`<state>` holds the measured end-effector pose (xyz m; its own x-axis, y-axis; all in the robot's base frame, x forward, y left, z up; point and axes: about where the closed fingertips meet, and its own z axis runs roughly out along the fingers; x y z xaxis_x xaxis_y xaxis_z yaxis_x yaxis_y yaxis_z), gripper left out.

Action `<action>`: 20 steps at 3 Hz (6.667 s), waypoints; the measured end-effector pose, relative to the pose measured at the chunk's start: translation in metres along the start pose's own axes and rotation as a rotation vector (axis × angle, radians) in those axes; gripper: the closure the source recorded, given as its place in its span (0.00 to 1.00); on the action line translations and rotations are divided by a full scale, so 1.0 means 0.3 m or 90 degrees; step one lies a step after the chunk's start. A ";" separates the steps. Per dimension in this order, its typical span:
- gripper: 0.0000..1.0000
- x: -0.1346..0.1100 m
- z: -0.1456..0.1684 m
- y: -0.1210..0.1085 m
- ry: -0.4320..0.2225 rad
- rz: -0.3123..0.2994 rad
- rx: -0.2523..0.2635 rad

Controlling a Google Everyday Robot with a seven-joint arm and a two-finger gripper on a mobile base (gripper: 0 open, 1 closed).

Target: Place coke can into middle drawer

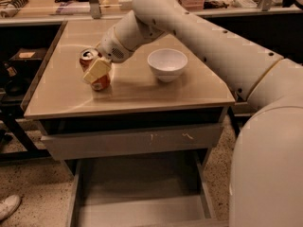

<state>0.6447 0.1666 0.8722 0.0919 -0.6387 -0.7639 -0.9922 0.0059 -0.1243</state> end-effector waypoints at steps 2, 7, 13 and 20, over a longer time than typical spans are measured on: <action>0.88 0.000 0.000 0.000 0.000 0.000 0.000; 1.00 0.071 -0.186 0.297 0.012 0.085 0.083; 1.00 0.333 -0.023 0.808 0.008 0.229 0.054; 1.00 0.849 0.424 0.934 -0.022 0.395 0.164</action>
Offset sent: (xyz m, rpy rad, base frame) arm 0.0000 0.0000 0.0000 0.0000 0.0000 0.0000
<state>0.4008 0.1034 0.5621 -0.4819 -0.4327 -0.7619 -0.8105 0.5505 0.1999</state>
